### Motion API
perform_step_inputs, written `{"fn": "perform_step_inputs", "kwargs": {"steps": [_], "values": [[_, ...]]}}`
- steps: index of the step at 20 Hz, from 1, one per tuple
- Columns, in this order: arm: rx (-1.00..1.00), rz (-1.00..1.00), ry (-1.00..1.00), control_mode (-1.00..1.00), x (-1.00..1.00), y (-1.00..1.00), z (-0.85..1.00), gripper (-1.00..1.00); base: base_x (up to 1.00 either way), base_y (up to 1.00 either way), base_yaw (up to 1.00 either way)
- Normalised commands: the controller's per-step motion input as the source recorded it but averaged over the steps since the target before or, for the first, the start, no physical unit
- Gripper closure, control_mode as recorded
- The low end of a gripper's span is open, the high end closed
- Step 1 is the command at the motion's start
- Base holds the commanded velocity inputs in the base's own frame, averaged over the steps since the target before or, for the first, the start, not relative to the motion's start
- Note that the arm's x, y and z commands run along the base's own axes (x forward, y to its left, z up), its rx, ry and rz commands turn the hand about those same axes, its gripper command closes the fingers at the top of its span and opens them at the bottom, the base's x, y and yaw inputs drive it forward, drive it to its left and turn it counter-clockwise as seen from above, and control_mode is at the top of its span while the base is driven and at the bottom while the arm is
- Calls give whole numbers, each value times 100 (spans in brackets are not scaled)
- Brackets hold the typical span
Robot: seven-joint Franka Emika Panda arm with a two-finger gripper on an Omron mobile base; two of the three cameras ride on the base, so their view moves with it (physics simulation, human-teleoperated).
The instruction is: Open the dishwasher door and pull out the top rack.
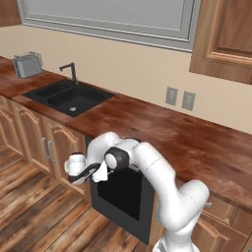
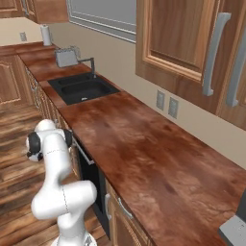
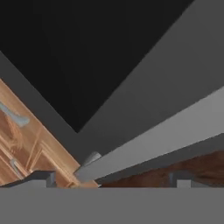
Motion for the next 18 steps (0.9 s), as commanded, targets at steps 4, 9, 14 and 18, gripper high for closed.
{"fn": "perform_step_inputs", "kwargs": {"steps": [4, 9, 14, 18], "values": [[-9, 0, -11, -100, 28, -2, -71, -100, 0, 0, 0], [-5, 0, -14, -100, 20, -13, -51, -100, 0, 0, 0], [-7, 0, -19, -100, 5, -13, 5, -100, 0, 0, 0], [-18, 0, -32, -100, -6, -1, 28, -100, 0, 0, 0]]}}
